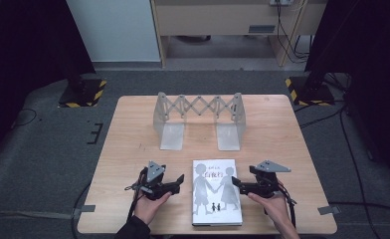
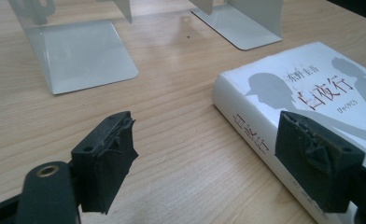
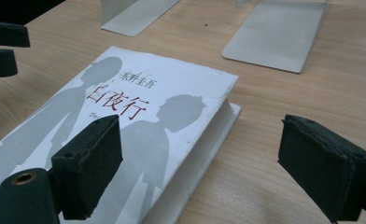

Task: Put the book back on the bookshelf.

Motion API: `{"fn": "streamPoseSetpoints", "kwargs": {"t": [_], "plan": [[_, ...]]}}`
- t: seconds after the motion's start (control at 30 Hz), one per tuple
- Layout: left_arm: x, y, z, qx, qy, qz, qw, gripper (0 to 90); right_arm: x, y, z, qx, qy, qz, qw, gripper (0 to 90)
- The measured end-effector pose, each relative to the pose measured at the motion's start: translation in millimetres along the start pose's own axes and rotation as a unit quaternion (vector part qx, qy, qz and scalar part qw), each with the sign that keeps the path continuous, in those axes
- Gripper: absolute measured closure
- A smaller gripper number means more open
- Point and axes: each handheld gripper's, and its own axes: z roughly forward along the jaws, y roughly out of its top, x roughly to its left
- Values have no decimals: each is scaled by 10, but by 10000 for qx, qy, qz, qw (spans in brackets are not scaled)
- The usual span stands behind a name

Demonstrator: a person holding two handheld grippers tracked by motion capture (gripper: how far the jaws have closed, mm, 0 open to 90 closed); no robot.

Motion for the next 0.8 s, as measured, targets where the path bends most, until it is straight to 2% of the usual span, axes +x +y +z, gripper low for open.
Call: {"fn": "streamPoseSetpoints", "kwargs": {"t": [0.07, 0.2, 0.47, 0.57, 0.67, 0.8], "plan": [[-23, -2, 15, 37, -39, 20, 10000, 204, 29, -21, 33, 57, 74, 60, 9999, 154], [-99, -23, 69, 165, -97, 124, 9997, 220, 64, -58, 68, 137, 122, 35, 9998, 184], [-216, -36, 120, 260, -208, 172, 9993, 240, 109, -114, 127, 299, 345, 134, 9989, 251], [-244, -47, 142, 338, -263, 218, 9988, 239, 107, -120, 137, 255, 401, 118, 9988, 279], [-260, -49, 158, 317, -330, 193, 9988, 223, 100, -126, 138, 248, 454, 175, 9985, 302], [-289, -57, 189, 362, -391, 228, 9983, 213, 102, -131, 147, 275, 496, 240, 9981, 303]]}}
